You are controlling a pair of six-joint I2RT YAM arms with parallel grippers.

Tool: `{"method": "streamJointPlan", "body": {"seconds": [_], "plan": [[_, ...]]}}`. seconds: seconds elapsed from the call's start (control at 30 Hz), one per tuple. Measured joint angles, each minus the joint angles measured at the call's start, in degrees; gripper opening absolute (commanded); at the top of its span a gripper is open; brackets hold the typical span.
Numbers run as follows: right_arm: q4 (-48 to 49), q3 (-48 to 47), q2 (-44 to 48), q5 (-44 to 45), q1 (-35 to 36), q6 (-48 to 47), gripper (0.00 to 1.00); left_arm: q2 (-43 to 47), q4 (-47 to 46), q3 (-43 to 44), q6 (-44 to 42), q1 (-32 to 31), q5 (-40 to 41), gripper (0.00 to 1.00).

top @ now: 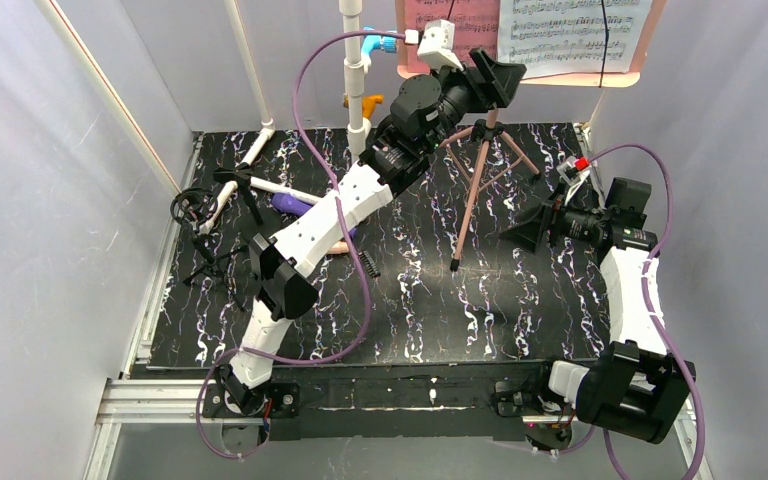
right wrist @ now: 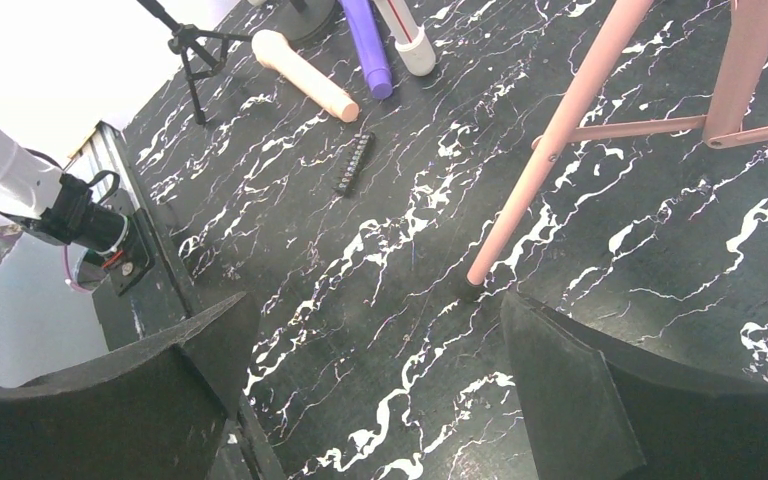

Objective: Pack up the instrument practice props
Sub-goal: Pick up the sheet music from the music stand.

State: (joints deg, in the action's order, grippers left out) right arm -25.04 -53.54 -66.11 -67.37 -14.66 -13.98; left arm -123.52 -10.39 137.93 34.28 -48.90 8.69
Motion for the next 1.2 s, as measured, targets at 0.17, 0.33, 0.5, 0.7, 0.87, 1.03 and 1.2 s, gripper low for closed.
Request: {"method": "streamJointPlan", "body": {"seconds": [0.17, 0.33, 0.5, 0.7, 0.87, 1.03, 1.2], "plan": [[0.0, 0.0, -0.3, -0.1, 0.0, 0.0, 1.0, 0.3, -0.4, -0.3, -1.7, -0.6, 0.4, 0.64], [0.0, 0.0, -0.7, -0.3, 0.0, 0.0, 1.0, 0.5, -0.9, -0.5, -2.8, -1.2, 0.8, 0.64], [0.0, 0.0, -1.4, -0.8, 0.0, 0.0, 1.0, 2.3, -1.3, -2.8, -4.5, -1.4, 1.9, 0.65], [0.0, 0.0, -1.7, -0.7, 0.0, 0.0, 1.0, 4.4, -1.9, -3.8, -5.8, -1.6, 2.9, 0.65], [0.0, 0.0, -1.7, -0.7, 0.0, 0.0, 1.0, 5.4, -2.7, -4.2, -5.2, -1.6, 3.0, 0.64], [0.0, 0.0, -1.7, -0.5, 0.0, 0.0, 1.0, 5.7, -2.8, -4.3, -2.6, -1.6, 3.1, 0.61], [0.0, 0.1, -1.7, -0.5, 0.0, 0.0, 1.0, 5.7, -2.7, -4.3, -0.3, -1.6, 3.2, 0.57]]}}
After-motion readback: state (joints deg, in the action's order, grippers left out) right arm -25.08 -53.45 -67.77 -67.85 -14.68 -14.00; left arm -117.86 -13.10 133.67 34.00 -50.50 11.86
